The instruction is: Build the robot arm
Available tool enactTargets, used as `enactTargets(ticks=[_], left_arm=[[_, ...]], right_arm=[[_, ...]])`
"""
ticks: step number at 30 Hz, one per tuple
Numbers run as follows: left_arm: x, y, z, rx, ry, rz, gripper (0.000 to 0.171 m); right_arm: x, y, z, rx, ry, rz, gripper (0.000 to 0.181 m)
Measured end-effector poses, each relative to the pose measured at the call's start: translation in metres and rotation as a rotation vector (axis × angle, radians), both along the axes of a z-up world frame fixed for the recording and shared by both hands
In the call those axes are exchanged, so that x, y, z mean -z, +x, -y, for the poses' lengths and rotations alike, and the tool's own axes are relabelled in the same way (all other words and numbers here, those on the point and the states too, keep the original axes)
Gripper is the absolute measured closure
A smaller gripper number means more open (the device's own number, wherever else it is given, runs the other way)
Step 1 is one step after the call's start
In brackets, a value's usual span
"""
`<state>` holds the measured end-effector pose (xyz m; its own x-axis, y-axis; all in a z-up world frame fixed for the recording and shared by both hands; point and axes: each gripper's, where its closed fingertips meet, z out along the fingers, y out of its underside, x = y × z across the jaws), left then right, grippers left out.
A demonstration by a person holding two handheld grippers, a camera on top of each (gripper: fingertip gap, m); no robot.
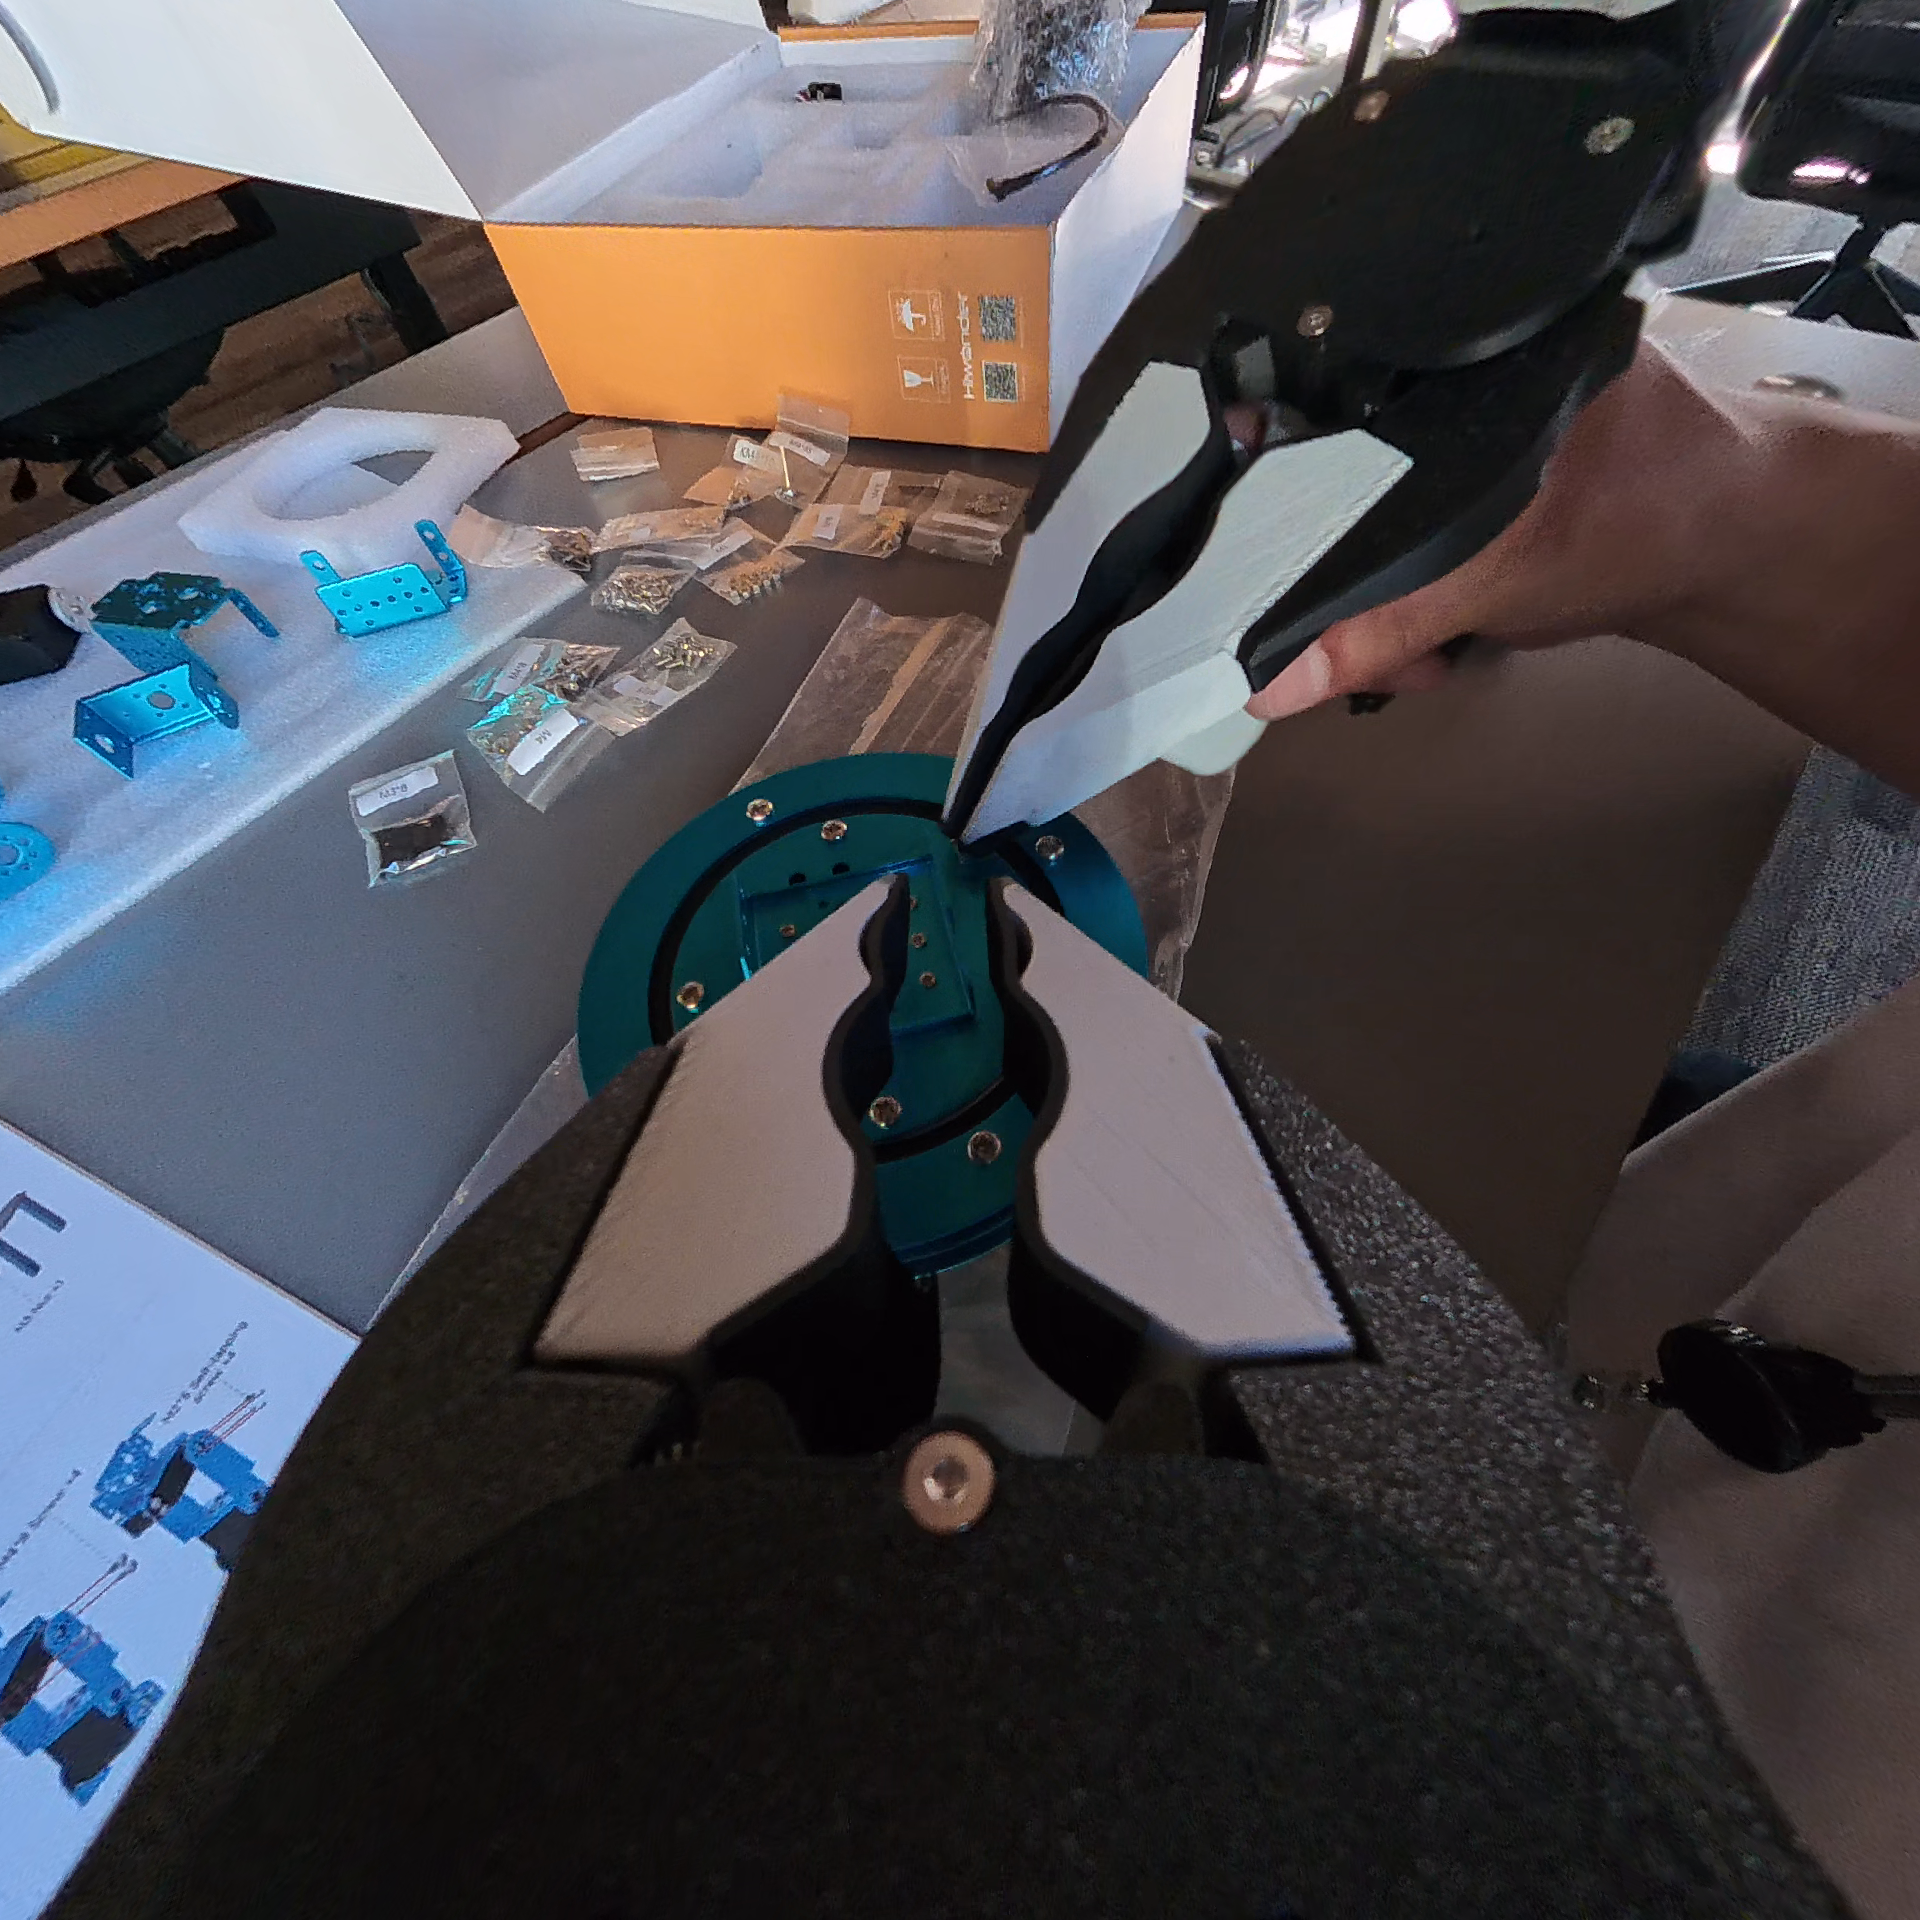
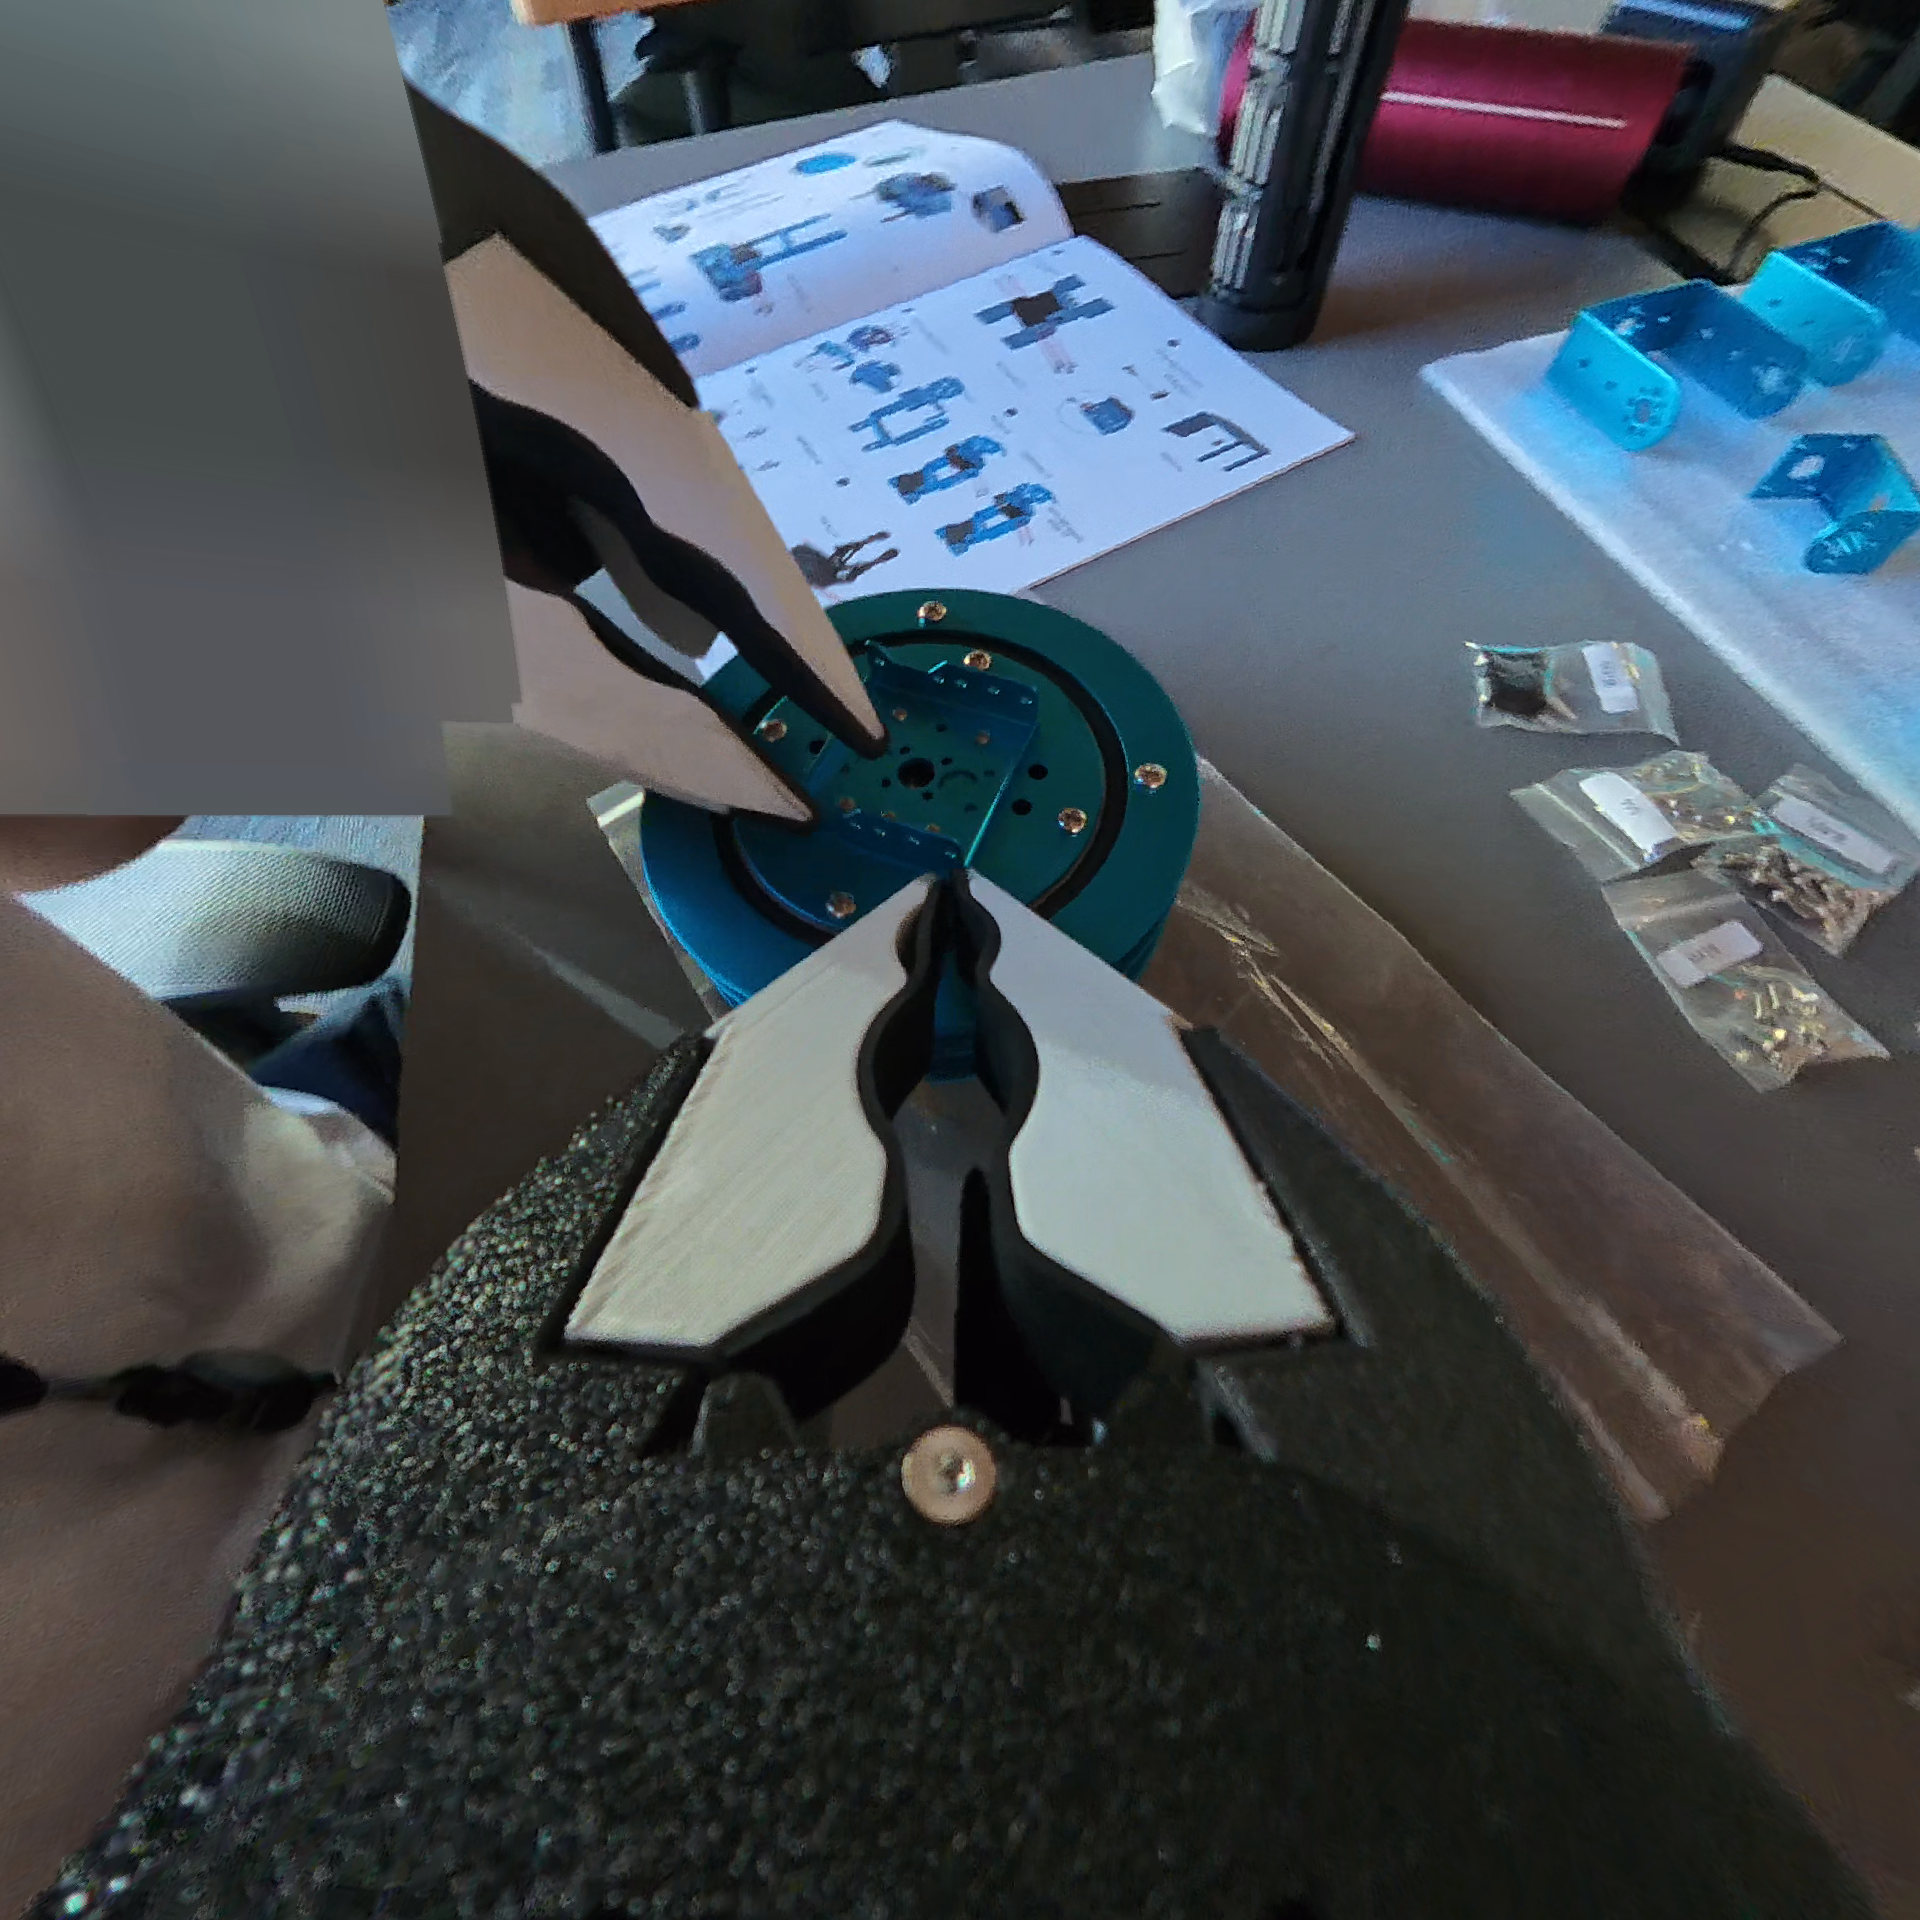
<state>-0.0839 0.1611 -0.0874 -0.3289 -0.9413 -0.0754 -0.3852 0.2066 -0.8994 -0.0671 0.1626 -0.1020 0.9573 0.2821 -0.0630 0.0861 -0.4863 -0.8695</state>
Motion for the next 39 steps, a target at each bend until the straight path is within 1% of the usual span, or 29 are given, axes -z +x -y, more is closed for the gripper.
enactTargets(ticks=[3,7,12,14,19,21,24,27,28,30,32,34,39], left_arm=[[0.004,0.001,-0.001,0.009,0.011,-0.026,0.158],[0.009,0.002,0.000,0.026,0.013,-0.061,0.159],[0.009,0.006,0.002,0.045,-0.005,-0.079,0.165],[0.008,0.006,0.002,0.056,-0.020,-0.081,0.171],[0.007,0.005,0.002,0.098,-0.063,-0.087,0.171],[0.006,0.004,0.002,0.114,-0.074,-0.084,0.171],[-0.002,0.003,-0.010,0.100,-0.078,-0.037,0.167],[-0.001,0.000,-0.028,0.081,-0.109,-0.026,0.153],[-0.001,-0.001,-0.030,0.088,-0.128,-0.023,0.153],[0.003,-0.003,-0.032,0.099,-0.154,-0.019,0.153],[0.011,-0.003,-0.036,0.077,-0.140,-0.031,0.154],[0.016,-0.002,-0.036,0.067,-0.129,-0.042,0.158],[0.016,-0.001,-0.038,0.012,-0.117,-0.039,0.163]], right_arm=[[0.003,0.000,0.000,0.088,0.006,0.012,0.181],[-0.001,0.009,0.002,0.209,0.045,-0.002,0.181],[-0.006,0.010,0.001,0.380,0.122,-0.129,0.181],[-0.006,0.010,0.000,0.457,0.140,-0.152,0.181],[-0.004,0.007,-0.001,0.614,0.151,-0.172,0.181],[-0.006,0.008,0.001,0.666,0.168,-0.210,0.181],[-0.011,0.006,0.006,0.714,0.200,-0.231,0.181],[-0.010,0.007,0.008,0.751,0.210,-0.211,0.181],[-0.010,0.007,0.007,0.758,0.216,-0.216,0.181],[-0.009,0.008,0.005,0.775,0.228,-0.217,0.181],[-0.008,0.008,0.004,0.792,0.240,-0.230,0.181],[-0.004,0.008,0.004,0.812,0.235,-0.240,0.181],[-0.004,0.005,0.005,0.855,0.244,-0.254,0.181]])
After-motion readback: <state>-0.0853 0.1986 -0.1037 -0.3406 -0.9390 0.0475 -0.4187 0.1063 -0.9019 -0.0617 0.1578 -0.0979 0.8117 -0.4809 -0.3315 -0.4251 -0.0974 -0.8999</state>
